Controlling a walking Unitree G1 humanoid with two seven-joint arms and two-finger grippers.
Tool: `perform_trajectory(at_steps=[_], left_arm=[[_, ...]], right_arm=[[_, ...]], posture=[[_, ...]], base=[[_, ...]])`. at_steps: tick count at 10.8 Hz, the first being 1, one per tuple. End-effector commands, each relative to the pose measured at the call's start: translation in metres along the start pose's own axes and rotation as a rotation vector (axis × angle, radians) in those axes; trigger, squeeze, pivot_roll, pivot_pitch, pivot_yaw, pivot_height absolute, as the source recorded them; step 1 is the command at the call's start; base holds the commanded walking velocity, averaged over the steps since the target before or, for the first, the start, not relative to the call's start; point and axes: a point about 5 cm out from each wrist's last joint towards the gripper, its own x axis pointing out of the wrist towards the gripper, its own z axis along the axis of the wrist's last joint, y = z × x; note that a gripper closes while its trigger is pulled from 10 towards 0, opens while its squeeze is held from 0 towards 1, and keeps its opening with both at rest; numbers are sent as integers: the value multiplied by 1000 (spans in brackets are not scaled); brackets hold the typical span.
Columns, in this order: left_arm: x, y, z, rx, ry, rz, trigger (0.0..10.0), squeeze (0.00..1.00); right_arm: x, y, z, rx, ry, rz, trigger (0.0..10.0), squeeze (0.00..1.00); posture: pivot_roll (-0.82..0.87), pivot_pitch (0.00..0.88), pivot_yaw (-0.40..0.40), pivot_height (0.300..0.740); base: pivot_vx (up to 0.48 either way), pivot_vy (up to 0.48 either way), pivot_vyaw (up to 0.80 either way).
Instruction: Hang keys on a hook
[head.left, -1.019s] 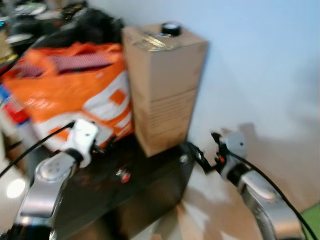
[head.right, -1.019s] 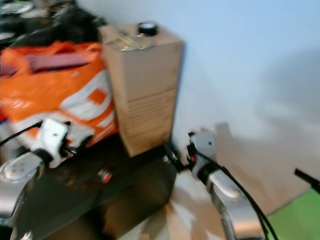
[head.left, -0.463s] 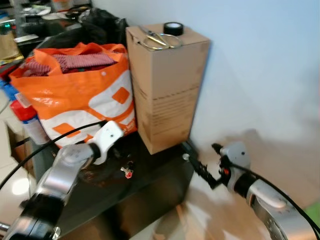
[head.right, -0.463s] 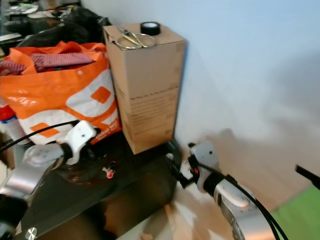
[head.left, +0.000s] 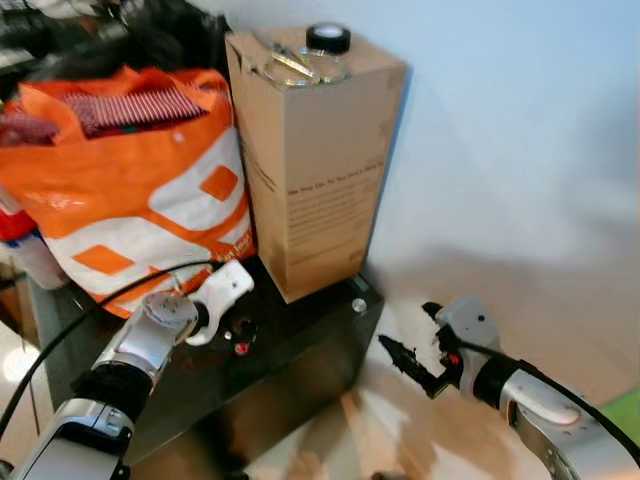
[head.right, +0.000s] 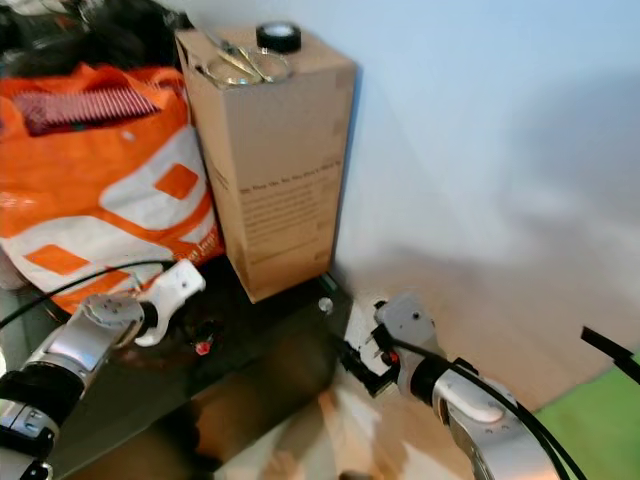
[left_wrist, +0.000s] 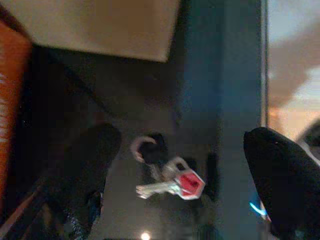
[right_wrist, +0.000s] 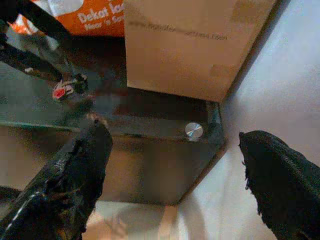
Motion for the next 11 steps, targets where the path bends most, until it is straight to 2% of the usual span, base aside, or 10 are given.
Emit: perform_trajectory(at_steps=[1,3,4,5,6,7,8,11], left_arm=[[2,-1,-2,9,29,-22,10000,0],[7,4,-10,-8,134,-15,10000,0],[5,9,-15,-12,166,7,9137,0],[3,13,-14,24,172,14,4000,0],[2,16,-13,72,184,19,745,0],[1,20,-11,111,180,26,0,0],[0,23,-10,155,185,19,0,0],[0,22,-6,219,159,-39,0,0]], right_arm=[[-4,3,0,-12,18,18,10000,0],[-9,6,0,-14,38,33,10000,0],[-11,9,0,-7,46,36,10000,0],[-13,11,-1,-4,51,41,10000,0],[-14,11,-2,-2,56,45,10000,0],[-15,13,-1,-3,55,56,10000,0],[-15,15,0,-2,56,68,10000,0],[-16,18,-1,0,59,82,10000,0]], posture=[[-206,102,-43,732],[-215,124,-44,732],[-219,129,-41,732],[-220,134,-40,732],[-221,138,-38,732],[-222,148,-37,732],[-220,157,-39,732],[-224,167,-38,732]], base=[[0,0,0],[0,0,0],[0,0,0],[0,0,0],[0,0,0],[0,0,0],[0,0,0],[0,0,0]])
